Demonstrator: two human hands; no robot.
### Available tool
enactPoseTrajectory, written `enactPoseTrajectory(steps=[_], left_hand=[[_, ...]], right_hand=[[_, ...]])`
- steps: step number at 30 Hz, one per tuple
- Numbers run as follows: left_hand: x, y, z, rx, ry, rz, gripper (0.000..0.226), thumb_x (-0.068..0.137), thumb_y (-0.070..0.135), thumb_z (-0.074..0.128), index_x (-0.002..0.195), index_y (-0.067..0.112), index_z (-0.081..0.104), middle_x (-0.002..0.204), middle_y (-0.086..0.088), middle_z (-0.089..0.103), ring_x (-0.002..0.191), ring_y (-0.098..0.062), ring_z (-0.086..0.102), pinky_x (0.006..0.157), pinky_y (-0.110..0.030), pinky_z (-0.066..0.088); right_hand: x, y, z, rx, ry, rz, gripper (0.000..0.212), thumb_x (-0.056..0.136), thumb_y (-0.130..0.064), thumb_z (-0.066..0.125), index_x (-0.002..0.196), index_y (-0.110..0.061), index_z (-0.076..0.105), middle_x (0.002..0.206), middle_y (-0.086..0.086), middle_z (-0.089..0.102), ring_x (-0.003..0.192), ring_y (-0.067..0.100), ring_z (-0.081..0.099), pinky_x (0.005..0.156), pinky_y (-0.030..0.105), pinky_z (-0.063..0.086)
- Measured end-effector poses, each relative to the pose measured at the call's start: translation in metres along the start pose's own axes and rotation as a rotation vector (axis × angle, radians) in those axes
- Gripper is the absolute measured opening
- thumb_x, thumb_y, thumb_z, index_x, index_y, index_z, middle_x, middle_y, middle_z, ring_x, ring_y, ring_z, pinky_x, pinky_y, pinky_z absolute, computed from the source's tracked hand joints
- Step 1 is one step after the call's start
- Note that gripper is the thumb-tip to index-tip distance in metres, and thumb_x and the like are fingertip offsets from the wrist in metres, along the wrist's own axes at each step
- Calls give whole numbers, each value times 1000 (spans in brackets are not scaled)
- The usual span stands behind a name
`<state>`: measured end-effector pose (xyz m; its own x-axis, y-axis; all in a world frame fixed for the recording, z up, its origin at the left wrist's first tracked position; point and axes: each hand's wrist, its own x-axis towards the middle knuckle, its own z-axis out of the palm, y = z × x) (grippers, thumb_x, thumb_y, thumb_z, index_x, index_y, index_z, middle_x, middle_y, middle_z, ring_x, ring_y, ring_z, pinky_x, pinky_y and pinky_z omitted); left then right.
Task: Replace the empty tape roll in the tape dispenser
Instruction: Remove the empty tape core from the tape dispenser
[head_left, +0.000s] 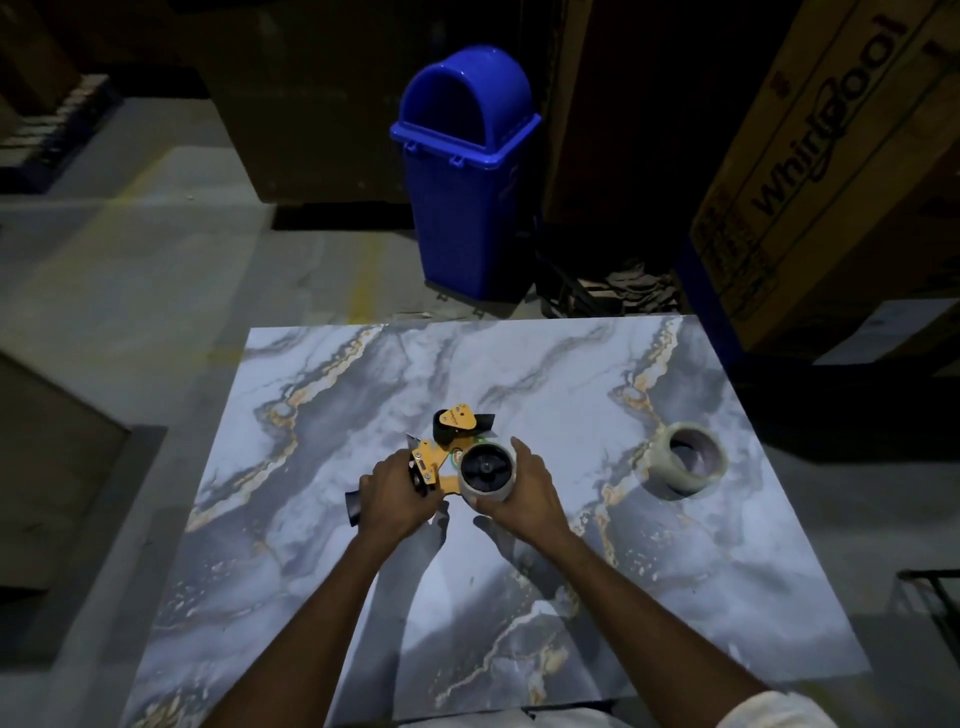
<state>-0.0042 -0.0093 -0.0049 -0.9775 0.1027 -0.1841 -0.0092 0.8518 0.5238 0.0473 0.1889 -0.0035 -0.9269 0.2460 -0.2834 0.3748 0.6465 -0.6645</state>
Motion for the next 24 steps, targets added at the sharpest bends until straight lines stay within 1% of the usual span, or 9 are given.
enactPoseTrajectory(steps=[2,5,8,10,13,15,17,20,24], left_hand=[[0,-2,1,-12,-22,-4,35,65,45,74,87,24,57,77,8,66,82,-25,65,72,-38,44],[-1,-5,2,-56,-45,4,37,62,45,75,88,25,58,78,7,67,83,-26,67,72,-40,49],[-9,-4,4,-97,-65,17,52,62,45,86,101,22,61,92,3,70,88,-26,67,68,-36,51],[-17,-1,6,-150,-48,29,70,61,44,91,118,22,56,109,1,66,95,-25,65,69,-35,51],[-19,4,8,-89,28,62,106,55,52,91,141,23,38,137,-1,45,120,-27,51,81,-42,53],[-14,10,9,14,30,107,123,56,60,87,155,26,23,154,-4,26,139,-29,32,92,-50,48],[-10,17,8,27,-8,114,125,60,61,85,158,28,15,160,-6,15,145,-30,24,93,-52,48],[-9,22,13,49,-51,31,119,64,54,82,158,25,16,153,-9,21,134,-36,39,84,-49,54],[-15,23,18,93,-47,6,106,63,56,79,151,26,27,128,-8,42,103,-37,65,73,-43,55]], right_hand=[[2,-6,-4,27,-26,-1,109,64,-55,86,151,-16,34,141,8,50,132,27,48,97,34,51],[6,-10,-10,20,9,-94,68,63,-50,87,116,-18,61,106,-4,66,101,20,65,64,12,42],[9,-5,-17,-12,-14,-103,61,59,-53,86,104,-21,61,100,-5,68,90,18,64,64,21,42],[9,0,-21,-16,-16,-103,66,58,-54,86,109,-21,60,106,-1,68,97,20,63,71,30,49],[7,-1,-23,-51,-90,-10,109,61,-59,84,149,-15,38,144,10,47,134,29,43,103,45,47],[6,-4,-18,-89,-98,21,118,63,-66,81,154,-14,27,148,11,39,139,31,36,107,46,44],[7,-8,-11,-131,-85,32,117,64,-70,79,153,-13,27,145,12,40,136,31,37,104,46,45],[8,-14,-3,-181,-28,12,111,63,-71,77,146,-11,34,134,12,46,127,32,43,96,45,50],[11,-16,-1,-236,13,-34,89,63,-62,78,128,-10,48,120,10,53,116,30,51,85,40,54]])
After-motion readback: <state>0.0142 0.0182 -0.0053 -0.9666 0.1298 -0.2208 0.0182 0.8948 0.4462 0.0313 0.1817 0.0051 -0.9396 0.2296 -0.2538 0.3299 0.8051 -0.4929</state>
